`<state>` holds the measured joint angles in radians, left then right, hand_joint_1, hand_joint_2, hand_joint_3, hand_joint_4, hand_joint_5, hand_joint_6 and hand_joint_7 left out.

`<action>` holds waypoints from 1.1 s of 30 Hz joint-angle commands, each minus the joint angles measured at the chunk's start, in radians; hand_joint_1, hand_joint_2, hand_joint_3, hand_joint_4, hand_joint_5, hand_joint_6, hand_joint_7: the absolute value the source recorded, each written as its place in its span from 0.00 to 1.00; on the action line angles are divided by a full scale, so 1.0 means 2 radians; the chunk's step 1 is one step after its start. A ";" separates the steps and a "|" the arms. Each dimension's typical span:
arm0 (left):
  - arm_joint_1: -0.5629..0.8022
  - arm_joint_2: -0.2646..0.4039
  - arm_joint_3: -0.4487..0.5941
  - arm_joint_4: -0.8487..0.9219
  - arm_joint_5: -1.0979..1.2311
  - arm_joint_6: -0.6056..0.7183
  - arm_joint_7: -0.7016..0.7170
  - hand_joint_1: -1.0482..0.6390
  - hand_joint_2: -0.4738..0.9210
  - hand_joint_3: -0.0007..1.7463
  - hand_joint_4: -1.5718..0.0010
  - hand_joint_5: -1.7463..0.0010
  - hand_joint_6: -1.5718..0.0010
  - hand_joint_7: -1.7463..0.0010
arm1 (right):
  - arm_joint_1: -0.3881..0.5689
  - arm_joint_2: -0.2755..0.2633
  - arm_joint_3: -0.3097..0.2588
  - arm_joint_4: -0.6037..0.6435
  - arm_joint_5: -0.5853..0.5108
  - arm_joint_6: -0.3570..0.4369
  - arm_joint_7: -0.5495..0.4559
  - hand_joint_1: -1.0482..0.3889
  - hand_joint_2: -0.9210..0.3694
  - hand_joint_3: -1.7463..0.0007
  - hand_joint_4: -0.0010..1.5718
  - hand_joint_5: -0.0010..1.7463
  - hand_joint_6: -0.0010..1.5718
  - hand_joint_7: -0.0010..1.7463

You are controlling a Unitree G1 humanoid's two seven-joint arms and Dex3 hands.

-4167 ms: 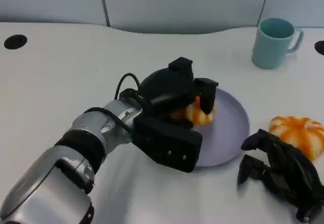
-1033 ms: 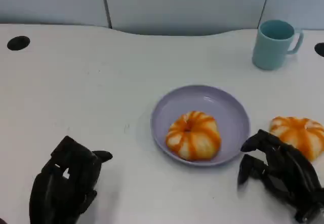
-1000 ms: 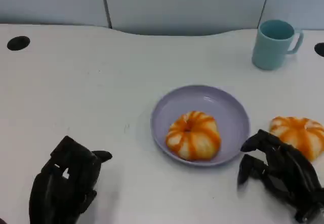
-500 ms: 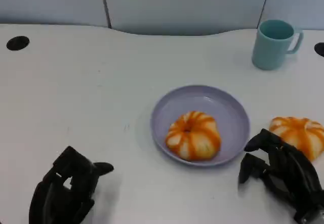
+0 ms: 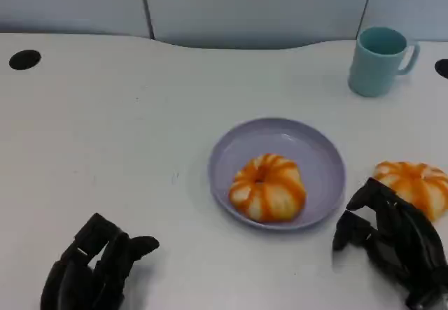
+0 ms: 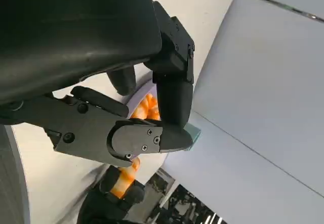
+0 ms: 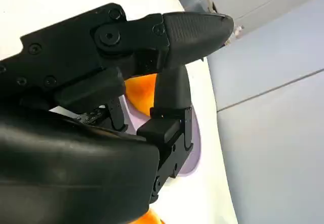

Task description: Grasp the bread from the table and place it into the plate.

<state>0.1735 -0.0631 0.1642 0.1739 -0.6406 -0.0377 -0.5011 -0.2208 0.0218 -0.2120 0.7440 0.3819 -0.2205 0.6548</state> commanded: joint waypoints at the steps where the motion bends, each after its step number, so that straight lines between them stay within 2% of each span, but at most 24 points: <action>1: 0.007 0.000 0.006 -0.010 0.000 0.007 -0.004 0.31 1.00 0.19 0.50 0.00 0.71 0.00 | 0.015 -0.005 -0.002 -0.004 -0.002 0.009 -0.007 0.39 0.00 0.83 0.49 1.00 0.35 0.94; 8: 0.005 -0.003 0.009 -0.009 0.004 0.008 -0.008 0.31 1.00 0.20 0.51 0.00 0.72 0.00 | 0.016 -0.006 -0.001 -0.007 -0.003 0.012 -0.008 0.39 0.00 0.83 0.49 1.00 0.34 0.95; 13: 0.000 -0.004 0.010 -0.002 0.008 0.002 -0.010 0.31 1.00 0.19 0.51 0.00 0.72 0.00 | 0.012 -0.011 -0.003 0.001 -0.004 0.011 -0.003 0.39 0.00 0.82 0.49 1.00 0.37 0.91; 33: -0.010 -0.009 0.017 0.010 0.017 -0.004 -0.016 0.30 1.00 0.19 0.52 0.00 0.72 0.00 | 0.004 -0.013 -0.010 0.015 -0.003 0.008 0.004 0.38 0.00 0.83 0.50 1.00 0.39 0.91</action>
